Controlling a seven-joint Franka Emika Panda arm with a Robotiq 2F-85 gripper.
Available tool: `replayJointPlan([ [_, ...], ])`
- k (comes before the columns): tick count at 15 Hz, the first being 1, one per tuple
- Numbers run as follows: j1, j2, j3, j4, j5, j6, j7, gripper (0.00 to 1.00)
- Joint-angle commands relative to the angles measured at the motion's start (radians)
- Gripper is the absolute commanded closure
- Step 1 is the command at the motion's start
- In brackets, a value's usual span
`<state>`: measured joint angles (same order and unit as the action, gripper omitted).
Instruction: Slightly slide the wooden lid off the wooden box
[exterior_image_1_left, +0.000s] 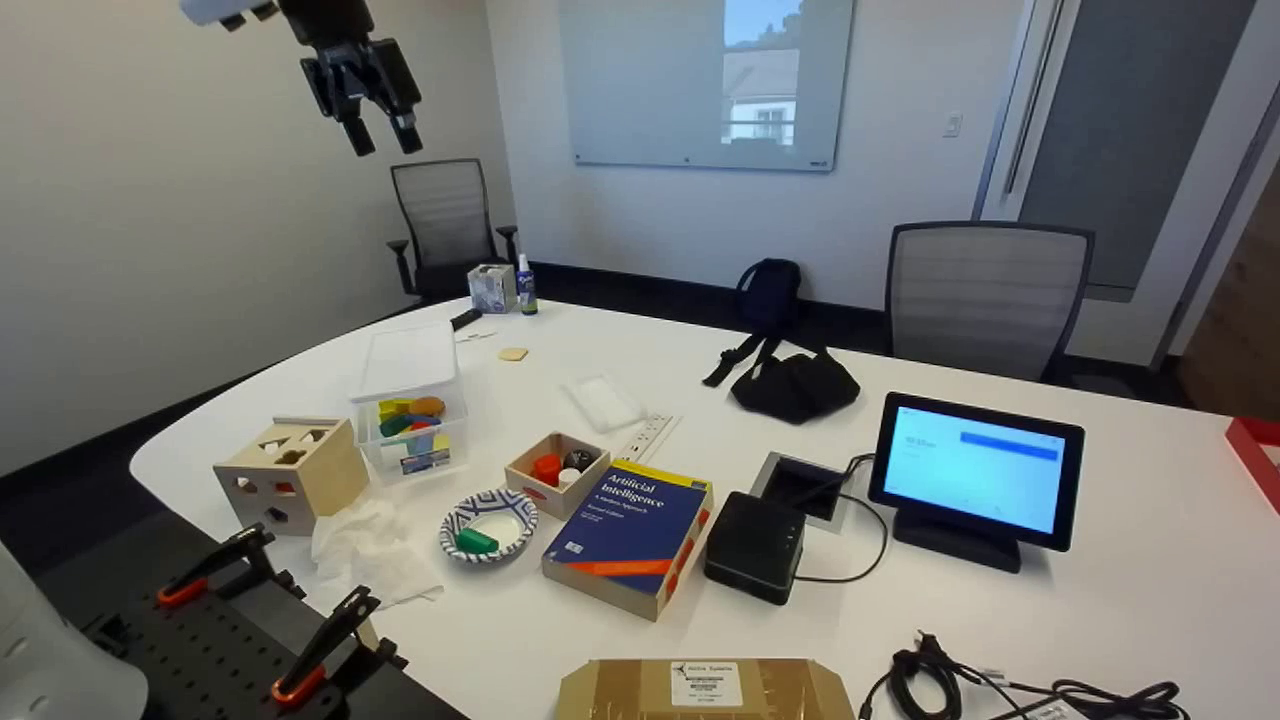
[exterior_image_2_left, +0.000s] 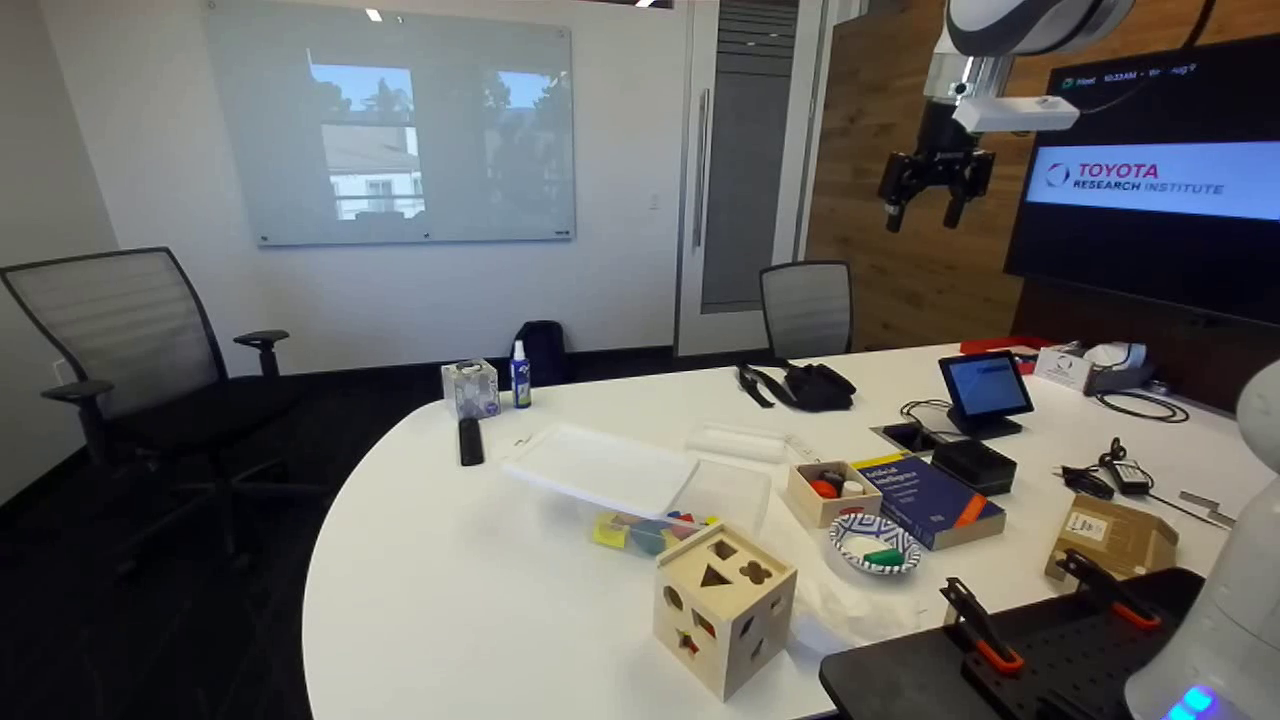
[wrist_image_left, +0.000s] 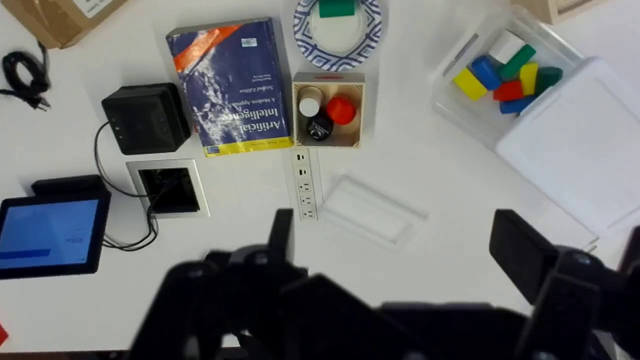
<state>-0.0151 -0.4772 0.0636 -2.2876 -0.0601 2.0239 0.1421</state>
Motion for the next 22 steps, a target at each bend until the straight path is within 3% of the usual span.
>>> replayJointPlan([
  [1, 0.012, -0.008, 0.022, -0.126, 0.105, 0.174, 0.161, 0.00],
  [6, 0.016, 0.024, 0.124, -0.333, 0.221, 0.524, 0.426, 0.00],
  [11, 0.008, 0.228, 0.287, -0.403, 0.203, 0.850, 0.694, 0.00],
  [16, -0.045, 0.497, 0.390, -0.330, 0.075, 0.938, 0.880, 0.00],
  [22, 0.038, 0.752, 0.332, -0.219, -0.079, 0.940, 1.055, 0.00],
])
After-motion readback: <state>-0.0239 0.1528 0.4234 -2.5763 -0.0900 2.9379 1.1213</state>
